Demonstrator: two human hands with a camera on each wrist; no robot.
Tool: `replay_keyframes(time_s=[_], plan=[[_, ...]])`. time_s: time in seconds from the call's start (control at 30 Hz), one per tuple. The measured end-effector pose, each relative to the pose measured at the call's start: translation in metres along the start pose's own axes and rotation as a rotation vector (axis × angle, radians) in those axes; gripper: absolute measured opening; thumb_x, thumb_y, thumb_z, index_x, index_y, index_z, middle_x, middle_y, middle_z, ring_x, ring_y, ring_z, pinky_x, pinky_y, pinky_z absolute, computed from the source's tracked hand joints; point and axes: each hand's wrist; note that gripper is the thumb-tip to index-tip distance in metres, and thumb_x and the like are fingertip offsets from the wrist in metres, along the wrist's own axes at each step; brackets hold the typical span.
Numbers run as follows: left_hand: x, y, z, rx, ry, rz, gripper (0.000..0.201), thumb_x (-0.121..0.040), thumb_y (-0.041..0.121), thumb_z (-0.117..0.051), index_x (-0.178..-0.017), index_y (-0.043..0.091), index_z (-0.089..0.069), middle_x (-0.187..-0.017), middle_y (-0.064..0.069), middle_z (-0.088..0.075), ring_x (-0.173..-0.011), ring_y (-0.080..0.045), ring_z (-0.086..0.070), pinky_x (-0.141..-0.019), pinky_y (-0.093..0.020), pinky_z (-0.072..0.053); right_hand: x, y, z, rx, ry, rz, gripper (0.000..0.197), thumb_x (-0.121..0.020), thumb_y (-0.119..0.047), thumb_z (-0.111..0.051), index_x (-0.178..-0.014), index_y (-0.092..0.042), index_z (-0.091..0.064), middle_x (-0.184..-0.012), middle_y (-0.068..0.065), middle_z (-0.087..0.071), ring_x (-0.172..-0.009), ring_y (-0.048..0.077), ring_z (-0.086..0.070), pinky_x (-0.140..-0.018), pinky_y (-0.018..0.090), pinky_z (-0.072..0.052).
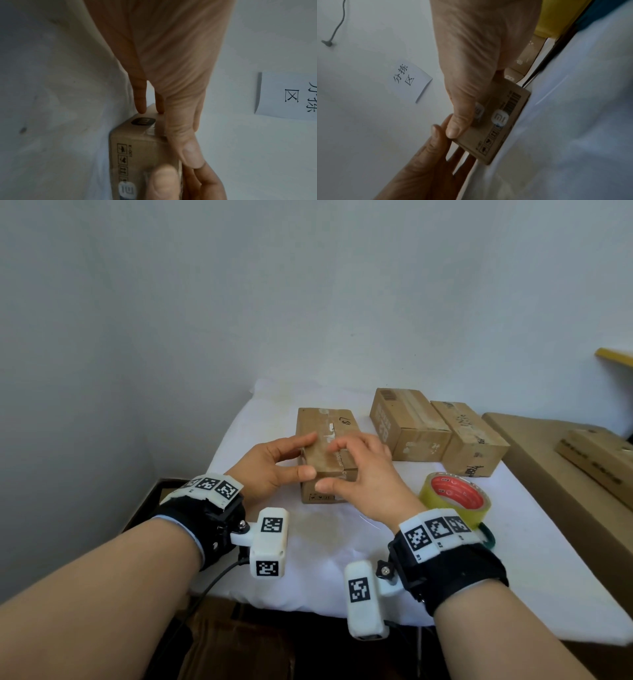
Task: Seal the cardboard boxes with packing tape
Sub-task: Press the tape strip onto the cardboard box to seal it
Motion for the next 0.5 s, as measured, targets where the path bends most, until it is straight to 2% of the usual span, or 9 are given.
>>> replay_keyframes(time_s=[0.03,0.1,0.2,0.33,0.5], plan=[[0.000,0.001,0.000,-0.002,0.003,-0.006,0.060,-0.078,0.009,-0.079,-0.133,0.027,-0.063,-0.127,0.013,-0.066,-0.113,0.008,-0.060,-0.083,-0.006,-0.048,0.000,-0.001,-0.002,0.020,0.023,0.003,0.055,-0.076,-0.049,-0.083,-0.123,-0.041,-0.055,-0.134,-0.015,-0.034,-0.129,0.011,-0.026,-0.112,0.034,-0.031],[-0.002,0.000,0.002,-0.004,0.000,-0.018,0.058,-0.076,0.010,-0.080,-0.130,0.025,-0.065,-0.131,0.017,-0.063,-0.119,0.009,-0.055,-0.092,-0.008,-0.042,0.000,-0.002,-0.007,0.031,0.043,0.005,0.052,-0.078,-0.046,-0.083,-0.121,-0.042,-0.056,-0.130,-0.016,-0.033,-0.125,0.010,-0.026,-0.114,0.038,-0.031],[-0.004,-0.004,0.005,0.002,-0.015,-0.032,0.053,-0.078,0.007,-0.078,-0.128,0.022,-0.067,-0.134,0.021,-0.061,-0.124,0.010,-0.052,-0.100,-0.011,-0.039,0.000,0.000,-0.007,0.027,0.048,0.020,0.049,-0.080,-0.040,-0.083,-0.121,-0.042,-0.056,-0.126,-0.018,-0.031,-0.121,0.008,-0.025,-0.114,0.037,-0.031],[-0.007,-0.007,0.007,0.029,-0.056,-0.054,0.052,-0.076,0.011,-0.076,-0.126,0.023,-0.067,-0.134,0.023,-0.060,-0.122,0.014,-0.051,-0.089,-0.003,-0.043,0.001,0.003,-0.004,0.017,0.014,0.028,0.048,-0.082,-0.033,-0.082,-0.118,-0.046,-0.054,-0.126,-0.020,-0.031,-0.122,0.006,-0.025,-0.114,0.035,-0.029],[-0.011,-0.010,0.012,0.003,-0.103,-0.057,0.050,-0.075,0.019,-0.075,-0.123,0.031,-0.067,-0.136,0.027,-0.057,-0.129,0.013,-0.045,-0.096,-0.005,-0.039,0.001,0.003,0.000,-0.004,-0.025,0.027,0.050,-0.084,-0.025,-0.080,-0.114,-0.051,-0.050,-0.128,-0.019,-0.033,-0.122,0.004,-0.025,-0.109,0.026,-0.025]])
Point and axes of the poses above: each hand's wrist, its own x-axis away from the middle knuckle, its own z-axis out of the back of the hand, y = z × x
